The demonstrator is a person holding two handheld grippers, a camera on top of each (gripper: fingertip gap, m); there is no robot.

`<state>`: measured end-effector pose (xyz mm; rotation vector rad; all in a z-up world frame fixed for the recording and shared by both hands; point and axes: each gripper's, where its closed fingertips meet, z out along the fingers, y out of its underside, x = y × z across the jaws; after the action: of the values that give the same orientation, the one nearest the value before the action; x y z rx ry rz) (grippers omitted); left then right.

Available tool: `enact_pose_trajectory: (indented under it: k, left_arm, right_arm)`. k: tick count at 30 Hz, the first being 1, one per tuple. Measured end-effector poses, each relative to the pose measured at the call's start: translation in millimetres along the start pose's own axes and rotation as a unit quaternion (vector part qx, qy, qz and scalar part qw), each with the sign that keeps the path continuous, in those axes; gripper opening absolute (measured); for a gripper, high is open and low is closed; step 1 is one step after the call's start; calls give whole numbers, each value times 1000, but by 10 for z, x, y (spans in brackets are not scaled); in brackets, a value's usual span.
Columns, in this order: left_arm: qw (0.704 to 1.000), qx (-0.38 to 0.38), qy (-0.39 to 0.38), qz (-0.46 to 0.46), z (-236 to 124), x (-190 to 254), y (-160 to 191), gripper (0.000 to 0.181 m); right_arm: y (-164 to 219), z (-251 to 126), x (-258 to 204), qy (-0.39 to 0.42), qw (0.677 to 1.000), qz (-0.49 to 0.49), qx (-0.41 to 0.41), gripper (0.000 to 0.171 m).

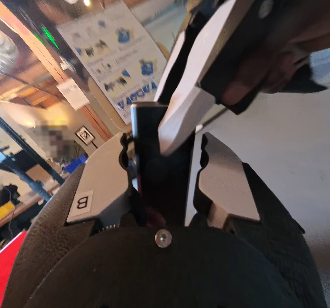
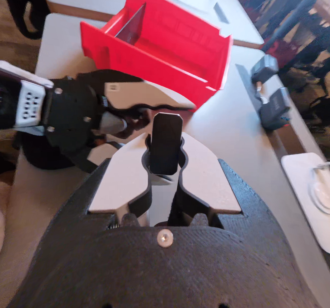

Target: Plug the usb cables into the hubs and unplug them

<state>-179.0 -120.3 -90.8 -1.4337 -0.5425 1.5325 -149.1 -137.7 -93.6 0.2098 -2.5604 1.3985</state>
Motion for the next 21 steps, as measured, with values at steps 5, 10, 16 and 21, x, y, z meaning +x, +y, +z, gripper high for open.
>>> enact_pose_trajectory:
  k: [5, 10, 16, 21]
  left_arm:
    - [994, 11, -14, -112, -25, -234, 10, 121]
    - [958, 28, 16, -286, -15, -376, 71, 134]
    - [937, 34, 82, -339, 13, -226, 70, 134]
    - [944, 4, 96, -317, 42, -115, 173, 126]
  right_arm:
    - [-90, -797, 851, 140, 989, 15, 44, 28]
    - [133, -2405, 1781, 376, 919, 67, 93, 28]
    - [1177, -4163, 2266, 616, 768, 159, 71, 28]
    - [2341, -4469, 2478, 634, 722, 277, 3, 28]
